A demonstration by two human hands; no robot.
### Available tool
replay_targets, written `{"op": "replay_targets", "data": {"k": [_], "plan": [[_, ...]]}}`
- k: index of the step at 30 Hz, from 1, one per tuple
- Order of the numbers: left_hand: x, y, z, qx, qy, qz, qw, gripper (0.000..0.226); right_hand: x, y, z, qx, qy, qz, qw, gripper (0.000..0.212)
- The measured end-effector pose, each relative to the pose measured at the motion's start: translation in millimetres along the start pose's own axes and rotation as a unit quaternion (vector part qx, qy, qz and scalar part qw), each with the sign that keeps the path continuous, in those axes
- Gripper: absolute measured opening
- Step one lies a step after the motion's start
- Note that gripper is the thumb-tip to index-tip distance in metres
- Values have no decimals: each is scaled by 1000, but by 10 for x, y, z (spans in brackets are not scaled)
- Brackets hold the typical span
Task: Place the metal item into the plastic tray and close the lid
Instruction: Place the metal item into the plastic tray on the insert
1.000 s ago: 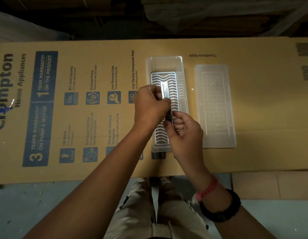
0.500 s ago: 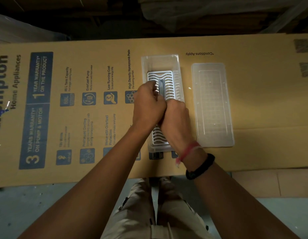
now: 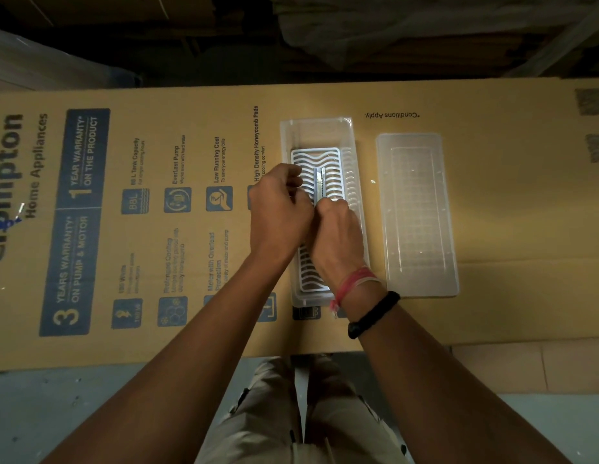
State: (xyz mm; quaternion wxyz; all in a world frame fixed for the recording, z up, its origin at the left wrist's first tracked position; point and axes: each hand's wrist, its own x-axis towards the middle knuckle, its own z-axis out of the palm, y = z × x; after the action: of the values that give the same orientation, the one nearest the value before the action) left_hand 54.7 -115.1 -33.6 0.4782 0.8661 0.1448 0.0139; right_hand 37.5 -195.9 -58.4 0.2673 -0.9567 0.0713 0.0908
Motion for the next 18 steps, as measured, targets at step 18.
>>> {"op": "replay_targets", "data": {"k": [18], "plan": [[-114,327,400,36,-64,75,994,37,56,551,-679,-46,125,29,991,33]]}}
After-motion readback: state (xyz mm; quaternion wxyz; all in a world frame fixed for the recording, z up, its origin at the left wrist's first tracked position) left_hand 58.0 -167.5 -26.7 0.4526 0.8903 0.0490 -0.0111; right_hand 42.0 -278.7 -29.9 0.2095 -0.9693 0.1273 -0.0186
